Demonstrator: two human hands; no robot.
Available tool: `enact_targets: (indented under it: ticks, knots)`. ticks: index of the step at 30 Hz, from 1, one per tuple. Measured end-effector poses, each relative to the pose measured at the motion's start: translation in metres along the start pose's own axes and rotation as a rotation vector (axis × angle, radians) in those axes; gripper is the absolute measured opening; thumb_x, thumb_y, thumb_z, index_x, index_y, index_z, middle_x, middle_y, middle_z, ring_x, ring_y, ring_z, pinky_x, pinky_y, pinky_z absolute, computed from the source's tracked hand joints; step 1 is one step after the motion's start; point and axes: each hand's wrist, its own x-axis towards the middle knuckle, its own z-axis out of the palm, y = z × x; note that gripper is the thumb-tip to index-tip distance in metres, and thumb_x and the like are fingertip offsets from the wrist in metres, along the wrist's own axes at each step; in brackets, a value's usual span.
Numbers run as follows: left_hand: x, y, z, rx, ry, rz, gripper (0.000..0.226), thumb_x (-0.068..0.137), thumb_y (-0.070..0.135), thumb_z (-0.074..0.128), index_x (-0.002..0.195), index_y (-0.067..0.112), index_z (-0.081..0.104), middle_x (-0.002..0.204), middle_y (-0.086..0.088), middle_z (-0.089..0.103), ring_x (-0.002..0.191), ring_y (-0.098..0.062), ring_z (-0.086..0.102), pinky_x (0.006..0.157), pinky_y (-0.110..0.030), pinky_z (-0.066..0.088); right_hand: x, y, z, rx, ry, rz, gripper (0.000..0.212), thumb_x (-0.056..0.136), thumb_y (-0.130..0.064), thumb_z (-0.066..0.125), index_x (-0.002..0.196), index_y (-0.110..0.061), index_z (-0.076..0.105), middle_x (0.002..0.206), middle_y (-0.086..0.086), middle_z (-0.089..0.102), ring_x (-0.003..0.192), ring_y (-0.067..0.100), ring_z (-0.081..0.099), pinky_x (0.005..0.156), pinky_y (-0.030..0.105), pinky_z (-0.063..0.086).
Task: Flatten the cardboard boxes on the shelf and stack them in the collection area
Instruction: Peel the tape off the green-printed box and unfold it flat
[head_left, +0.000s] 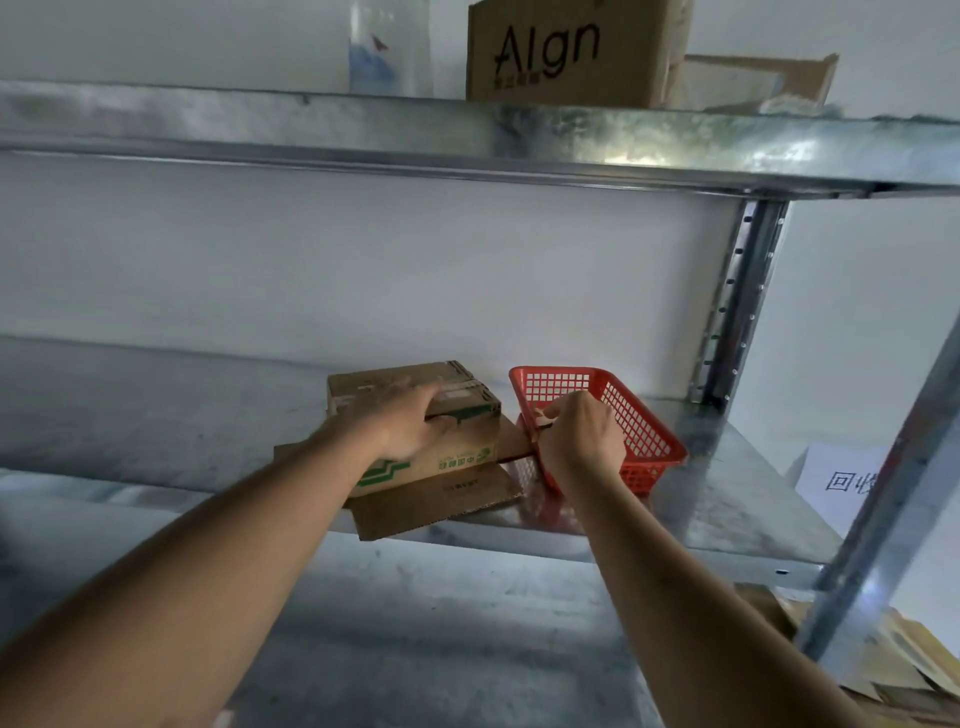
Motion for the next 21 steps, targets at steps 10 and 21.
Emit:
enact_targets:
  ticks: [10, 21]
  knots:
    - [-0.007, -0.036, -0.009, -0.032, -0.042, -0.012, 0.066, 0.101, 0.06, 0.051, 0.158, 0.031, 0.036, 0.157, 0.002, 0.041, 0.139, -0.026, 0.044, 0.112, -0.047, 0.041, 0.009, -0.007, -0.005, 0.009, 0.071, -0.039, 0.009, 0.094, -0.021, 0.072, 0.095, -0.022, 0.081, 0.092, 0.005, 0.076, 0.08, 0.023, 0.068, 0.079, 0.04, 0.061]
    - [0.002, -0.043, -0.012, -0.047, -0.091, 0.001, 0.067, 0.103, 0.056, 0.051, 0.16, 0.028, 0.033, 0.166, 0.002, 0.032, 0.148, -0.026, 0.036, 0.119, -0.046, 0.034, 0.015, -0.002, -0.003, 0.01, -0.004, -0.009, 0.016, 0.097, -0.024, 0.067, 0.09, -0.011, 0.073, 0.091, 0.008, 0.07, 0.081, 0.027, 0.069, 0.078, 0.044, 0.062]
